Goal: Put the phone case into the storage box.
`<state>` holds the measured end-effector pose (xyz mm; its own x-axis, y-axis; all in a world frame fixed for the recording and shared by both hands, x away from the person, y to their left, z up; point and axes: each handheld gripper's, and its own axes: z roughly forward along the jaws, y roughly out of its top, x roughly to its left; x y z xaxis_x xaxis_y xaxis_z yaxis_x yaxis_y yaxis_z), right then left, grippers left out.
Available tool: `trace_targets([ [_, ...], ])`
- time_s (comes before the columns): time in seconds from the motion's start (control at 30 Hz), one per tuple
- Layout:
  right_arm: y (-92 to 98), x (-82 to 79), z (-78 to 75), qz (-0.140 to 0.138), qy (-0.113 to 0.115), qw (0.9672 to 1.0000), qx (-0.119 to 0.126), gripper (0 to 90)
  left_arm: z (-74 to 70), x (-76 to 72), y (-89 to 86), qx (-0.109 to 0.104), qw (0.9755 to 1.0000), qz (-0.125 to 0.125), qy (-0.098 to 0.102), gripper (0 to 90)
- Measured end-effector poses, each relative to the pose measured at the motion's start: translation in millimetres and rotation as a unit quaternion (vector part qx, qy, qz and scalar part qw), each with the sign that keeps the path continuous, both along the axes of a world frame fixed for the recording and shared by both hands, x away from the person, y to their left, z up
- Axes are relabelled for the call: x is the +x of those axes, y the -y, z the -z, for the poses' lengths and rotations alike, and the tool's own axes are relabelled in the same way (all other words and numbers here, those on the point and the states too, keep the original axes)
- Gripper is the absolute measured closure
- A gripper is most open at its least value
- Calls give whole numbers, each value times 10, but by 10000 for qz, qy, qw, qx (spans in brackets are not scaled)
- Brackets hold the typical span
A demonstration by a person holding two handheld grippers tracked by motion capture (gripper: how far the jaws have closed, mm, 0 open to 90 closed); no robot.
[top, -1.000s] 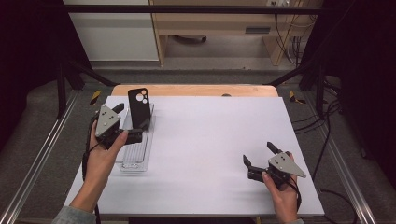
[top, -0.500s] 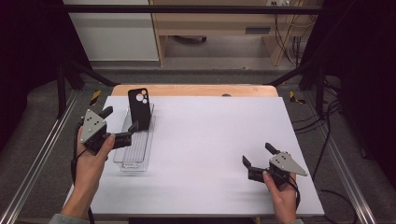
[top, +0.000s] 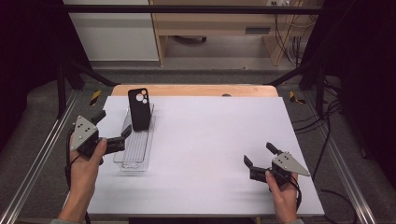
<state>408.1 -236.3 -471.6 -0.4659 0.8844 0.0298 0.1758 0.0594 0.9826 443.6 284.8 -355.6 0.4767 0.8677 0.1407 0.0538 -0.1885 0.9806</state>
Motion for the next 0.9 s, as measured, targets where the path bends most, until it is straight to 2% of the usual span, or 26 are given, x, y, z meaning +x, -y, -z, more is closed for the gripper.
trace_targets([
  [0.1, -3, -4, 0, -18, -4, 10000, 1, 31, 22, -34, -25, -97, 9999, 16, 33, 11],
  [0.37, 4, -2, -2, -2, -1, 10000, 10, 30, 64, -126, -66, -116, 9998, 68, 142, 12],
  [0.53, 1, -5, -3, -13, 4, 10000, -11, 30, 121, -193, -109, -271, 9995, 10, 161, 12],
  [0.7, -2, -1, 1, 20, -5, 10000, 3, 32, 153, -234, -171, -173, 9996, -52, 235, 11],
  [0.9, -6, -2, 2, -8, -3, 10000, -25, 29, 201, -297, -268, -291, 9991, -54, 300, 6],
])
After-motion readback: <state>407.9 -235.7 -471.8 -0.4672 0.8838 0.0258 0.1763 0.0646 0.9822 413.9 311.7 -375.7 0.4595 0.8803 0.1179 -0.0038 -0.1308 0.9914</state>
